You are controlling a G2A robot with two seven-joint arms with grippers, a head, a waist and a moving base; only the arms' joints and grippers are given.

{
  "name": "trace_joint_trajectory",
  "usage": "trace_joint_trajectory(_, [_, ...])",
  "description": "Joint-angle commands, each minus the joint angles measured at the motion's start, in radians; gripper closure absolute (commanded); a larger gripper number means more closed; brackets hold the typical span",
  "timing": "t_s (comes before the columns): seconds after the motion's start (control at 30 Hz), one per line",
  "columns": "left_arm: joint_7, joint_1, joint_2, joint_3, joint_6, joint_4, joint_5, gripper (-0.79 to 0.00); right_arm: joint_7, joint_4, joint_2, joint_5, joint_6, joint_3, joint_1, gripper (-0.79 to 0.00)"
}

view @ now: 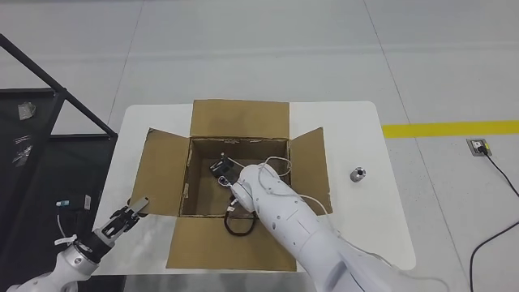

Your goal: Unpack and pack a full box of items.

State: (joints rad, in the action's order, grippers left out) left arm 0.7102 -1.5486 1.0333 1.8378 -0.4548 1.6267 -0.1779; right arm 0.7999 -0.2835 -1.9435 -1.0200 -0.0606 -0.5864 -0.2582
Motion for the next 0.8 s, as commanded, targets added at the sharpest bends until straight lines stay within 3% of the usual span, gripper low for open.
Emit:
trace_joint_trajectory(0.0, [0.0, -0.001, -0.001, 0.0, -0.001, 0.001, -0.003, 0.0, 0.008, 0.005, -0.002, -0.002, -0.006, -0.001, 0.002, -0.366])
trace_joint_trajectory(0.37, [0.002, -0.004, -0.003, 0.003, -0.008, 0.007, -0.013, 0.0, 0.031, 0.031, -0.012, -0.016, -0.011, -0.005, 0.005, -0.265])
trace_joint_trajectory(0.47, [0.002, -0.005, -0.004, 0.003, -0.01, 0.007, -0.014, 0.0, 0.029, 0.038, -0.014, -0.015, -0.009, -0.008, 0.006, -0.172])
trace_joint_trajectory(0.53, [0.002, -0.005, -0.004, 0.002, -0.011, 0.007, -0.016, 0.0, 0.025, 0.043, -0.015, -0.014, -0.006, -0.011, 0.007, 0.0])
trace_joint_trajectory(0.77, [0.0, -0.001, -0.006, 0.0, -0.009, 0.002, -0.016, 0.0, 0.0, 0.044, -0.016, -0.001, -0.015, -0.027, 0.019, 0.0])
